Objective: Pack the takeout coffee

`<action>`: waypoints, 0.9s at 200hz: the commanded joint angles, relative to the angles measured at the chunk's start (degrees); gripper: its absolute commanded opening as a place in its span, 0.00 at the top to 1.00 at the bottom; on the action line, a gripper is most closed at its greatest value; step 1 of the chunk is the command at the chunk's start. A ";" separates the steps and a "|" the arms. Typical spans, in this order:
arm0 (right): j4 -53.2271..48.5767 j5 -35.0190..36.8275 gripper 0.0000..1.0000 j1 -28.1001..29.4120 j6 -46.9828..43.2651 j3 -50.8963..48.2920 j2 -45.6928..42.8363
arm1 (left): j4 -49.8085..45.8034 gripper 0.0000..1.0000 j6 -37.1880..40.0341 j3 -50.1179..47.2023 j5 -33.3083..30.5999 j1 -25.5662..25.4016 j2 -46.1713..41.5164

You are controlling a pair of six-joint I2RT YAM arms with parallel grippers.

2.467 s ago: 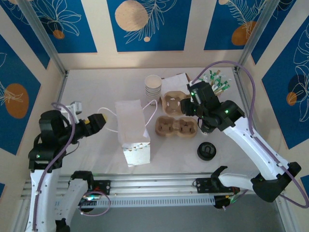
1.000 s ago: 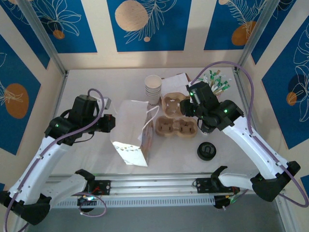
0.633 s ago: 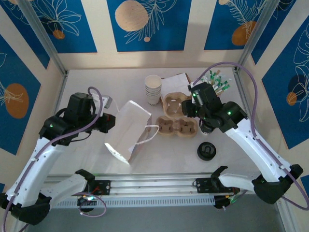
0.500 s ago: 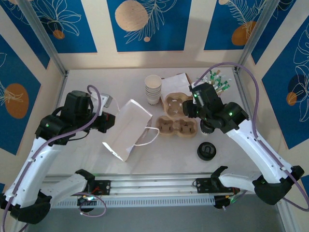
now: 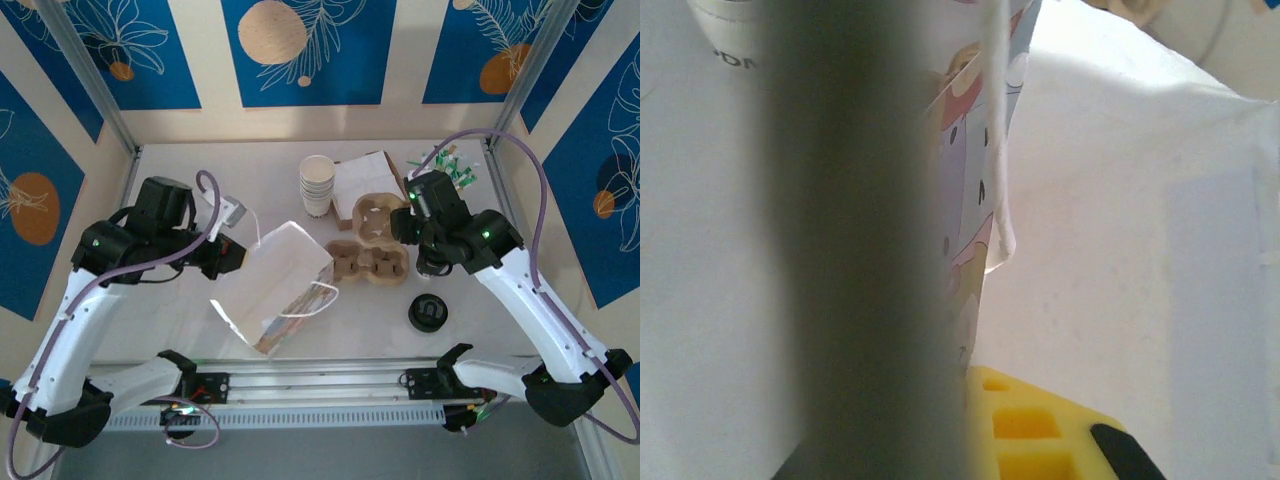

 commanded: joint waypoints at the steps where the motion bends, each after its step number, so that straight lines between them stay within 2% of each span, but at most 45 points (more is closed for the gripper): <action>1: -1.41 0.89 0.58 -0.27 0.25 2.01 -1.62 | -1.27 1.00 2.98 1.13 5.51 -0.71 -0.47; 24: -1.48 0.98 0.58 -0.36 0.58 2.09 -2.41 | -1.67 1.00 5.37 1.24 7.93 -1.51 1.69; 68: -1.82 1.06 0.58 -0.62 1.14 2.36 -3.58 | -0.23 1.00 8.57 2.16 6.73 -4.32 5.81; 114: -2.26 0.12 0.58 -0.87 1.10 3.27 -3.93 | 0.47 1.00 14.44 4.33 3.96 -9.48 12.55; 135: -3.09 -0.30 0.58 -1.10 0.73 4.14 -3.66 | 0.99 1.00 17.02 6.19 0.81 -11.87 15.92; 180: -4.55 -2.75 0.58 -1.37 1.39 5.51 -4.01 | 3.73 1.00 18.92 8.87 -2.95 -12.93 19.53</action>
